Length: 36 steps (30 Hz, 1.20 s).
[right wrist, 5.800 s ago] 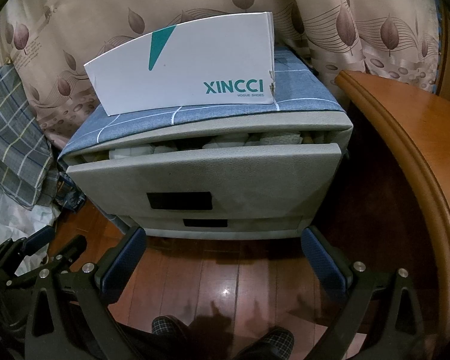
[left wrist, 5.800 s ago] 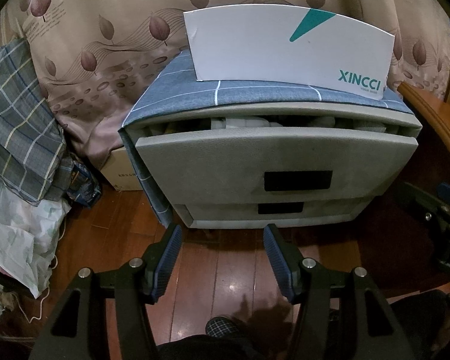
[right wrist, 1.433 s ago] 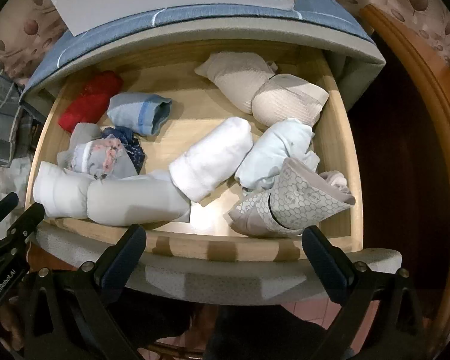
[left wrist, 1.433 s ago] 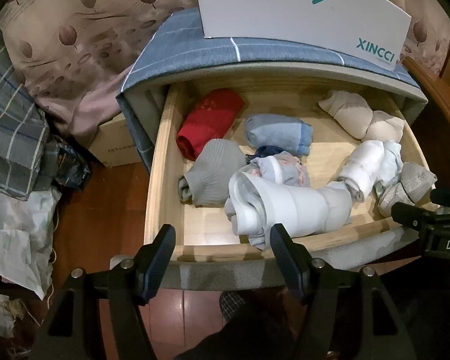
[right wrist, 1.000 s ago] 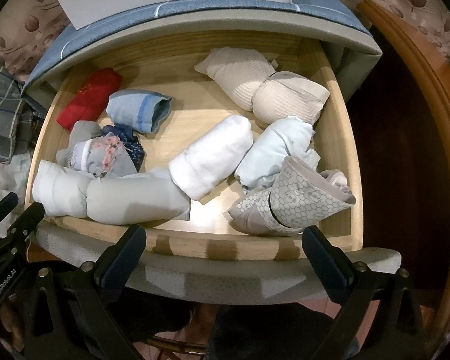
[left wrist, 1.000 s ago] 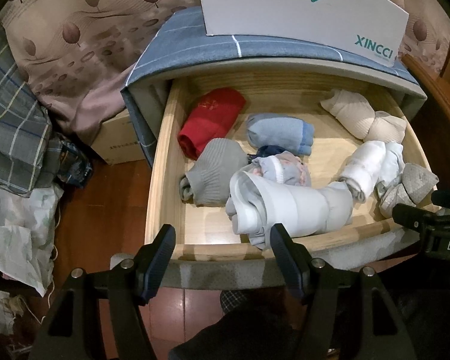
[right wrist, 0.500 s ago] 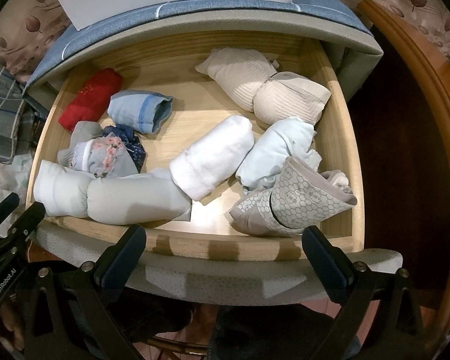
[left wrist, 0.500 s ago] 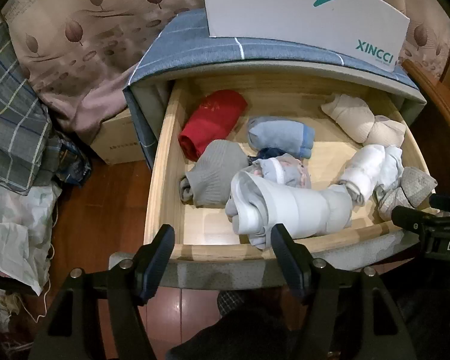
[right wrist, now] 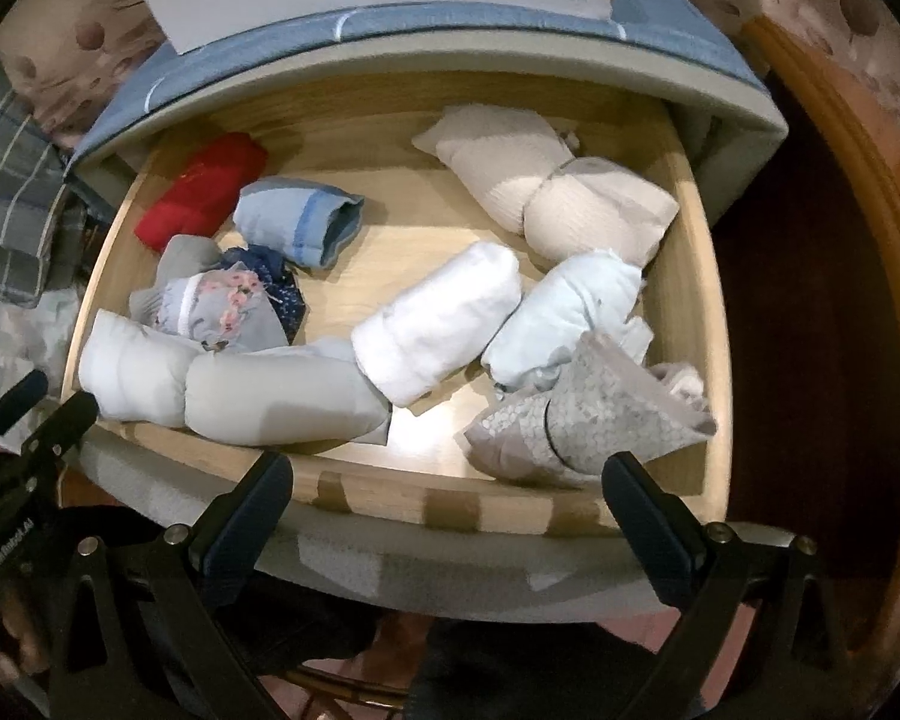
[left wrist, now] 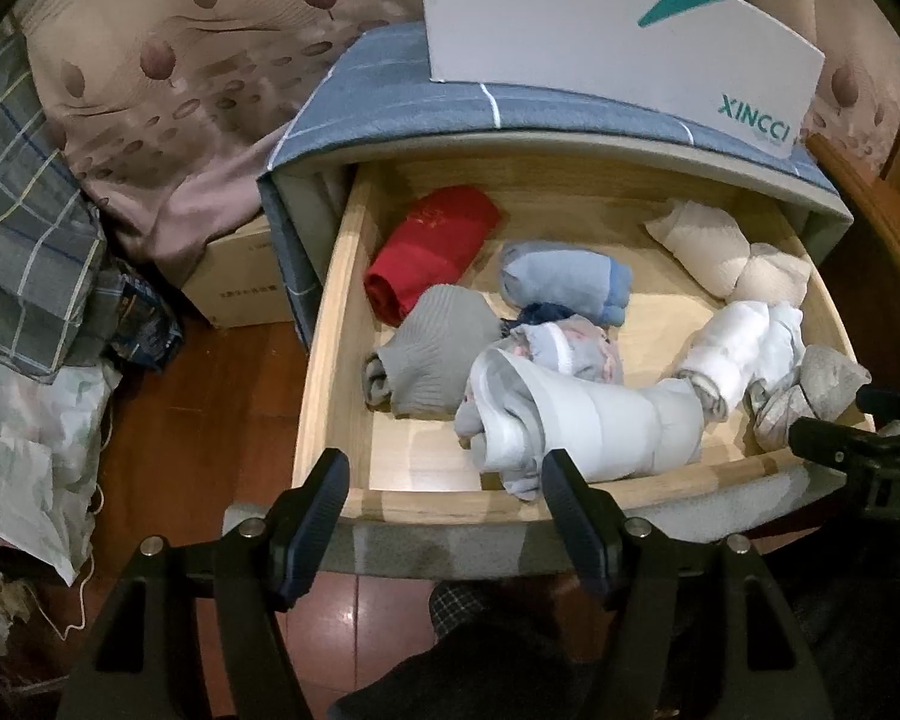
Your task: Take underwear out of drawer
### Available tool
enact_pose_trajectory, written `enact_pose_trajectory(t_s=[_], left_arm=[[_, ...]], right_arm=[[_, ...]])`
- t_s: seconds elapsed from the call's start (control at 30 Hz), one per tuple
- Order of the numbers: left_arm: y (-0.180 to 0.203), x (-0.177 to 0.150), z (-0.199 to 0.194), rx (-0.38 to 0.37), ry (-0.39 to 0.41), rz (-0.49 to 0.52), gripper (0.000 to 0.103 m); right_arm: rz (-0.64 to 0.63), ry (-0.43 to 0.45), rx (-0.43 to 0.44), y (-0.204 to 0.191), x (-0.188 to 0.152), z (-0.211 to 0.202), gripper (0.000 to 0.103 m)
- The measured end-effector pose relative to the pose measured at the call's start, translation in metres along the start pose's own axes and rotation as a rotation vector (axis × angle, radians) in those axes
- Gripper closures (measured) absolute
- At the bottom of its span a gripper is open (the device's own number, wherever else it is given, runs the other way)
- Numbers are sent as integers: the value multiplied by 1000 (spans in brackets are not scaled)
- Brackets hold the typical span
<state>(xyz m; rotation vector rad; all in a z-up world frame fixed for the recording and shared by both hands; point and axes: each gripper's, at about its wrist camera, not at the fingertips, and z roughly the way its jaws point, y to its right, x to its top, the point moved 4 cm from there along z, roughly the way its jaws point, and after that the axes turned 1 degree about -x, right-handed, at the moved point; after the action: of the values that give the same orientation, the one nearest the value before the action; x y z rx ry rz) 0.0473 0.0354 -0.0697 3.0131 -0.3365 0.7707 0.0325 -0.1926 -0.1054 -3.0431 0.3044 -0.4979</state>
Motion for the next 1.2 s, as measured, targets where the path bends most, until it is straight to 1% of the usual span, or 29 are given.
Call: enact_pose_trajectory(t_s=[0.1, 0.2, 0.27, 0.37, 0.43, 0.47, 0.53, 0.57, 0.6, 0.67, 0.8, 0.9, 1.0, 1.07, 1.2], left_arm=[[-4, 4, -3, -27, 5, -28, 35], [-10, 10, -9, -31, 15, -43, 35], [-15, 16, -14, -21, 33, -46, 35], [-23, 23, -21, 1, 56, -47, 35], [-28, 27, -23, 14, 66, -53, 35], [-30, 28, -23, 17, 65, -54, 35], [-34, 28, -23, 26, 61, -61, 35], [-36, 27, -22, 29, 60, -61, 35], [-37, 26, -22, 31, 59, -60, 35], [-39, 23, -22, 40, 57, -58, 35], [-41, 21, -20, 50, 57, -52, 35], [-42, 20, -17, 50, 50, -51, 35], [-43, 19, -16, 56, 50, -45, 35], [-46, 19, -14, 59, 47, -46, 35], [-52, 18, -9, 60, 34, -58, 35]], right_arm=[[-5, 7, 14, 4, 4, -6, 1], [22, 16, 32, 16, 10, -17, 1], [40, 14, 48, 24, 15, -23, 1], [79, 15, 47, 41, 26, -34, 1], [90, 10, 32, 50, 34, -40, 3], [95, 3, 27, 53, 37, -41, 6], [110, -34, 21, 59, 42, -39, 8], [120, -51, 22, 61, 42, -37, 11], [123, -62, 24, 62, 43, -35, 17], [119, -105, 38, 62, 42, -28, 22], [145, -214, 19, 61, 31, -11, 23], [163, -259, 16, 60, 23, 1, 24], [203, -302, 38, 60, 18, 17, 30], [228, -322, 48, 61, 16, 26, 30], [265, -335, 32, 63, 18, 45, 30]])
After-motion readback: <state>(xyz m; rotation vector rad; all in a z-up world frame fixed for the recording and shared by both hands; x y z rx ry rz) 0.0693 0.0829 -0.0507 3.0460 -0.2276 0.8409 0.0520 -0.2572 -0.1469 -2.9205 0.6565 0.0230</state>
